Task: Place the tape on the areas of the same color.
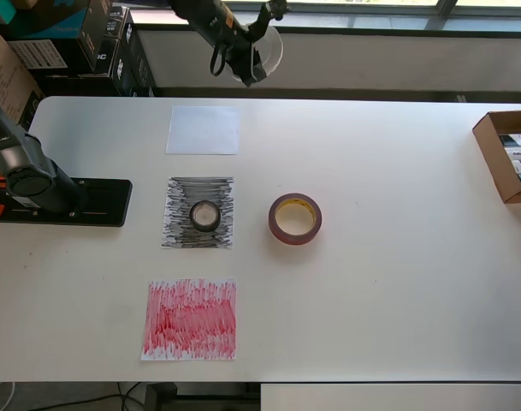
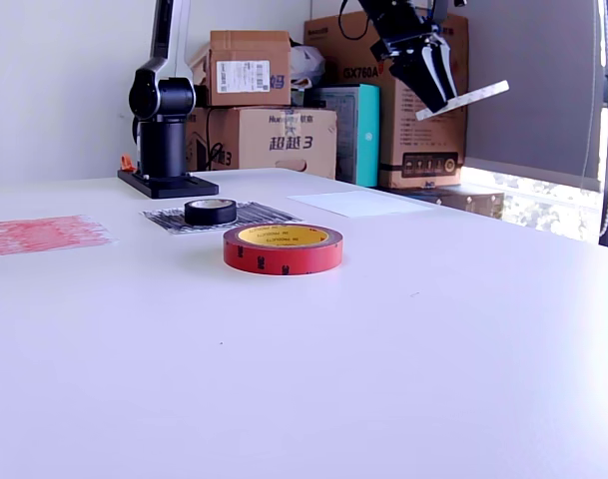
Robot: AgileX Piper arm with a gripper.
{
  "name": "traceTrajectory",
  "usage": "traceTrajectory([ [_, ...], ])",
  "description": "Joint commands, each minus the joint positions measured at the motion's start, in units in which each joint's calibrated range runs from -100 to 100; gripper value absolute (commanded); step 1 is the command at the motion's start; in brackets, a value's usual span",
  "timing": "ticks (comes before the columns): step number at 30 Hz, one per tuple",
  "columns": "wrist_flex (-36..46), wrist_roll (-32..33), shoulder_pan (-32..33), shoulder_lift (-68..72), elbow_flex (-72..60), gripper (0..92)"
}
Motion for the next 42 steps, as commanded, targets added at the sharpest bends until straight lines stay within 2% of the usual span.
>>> traceTrajectory([
  [1,-8.3,-1.5,-3.7,-4.1,19.1,0.1],
  [7,-18.5,-5.8,-6.6,-7.3,28.9,0.1],
  [11,-22.3,-7.8,-7.2,-7.6,31.8,0.1],
  [42,-22.7,-8.8,-3.4,-6.9,35.1,0.1],
])
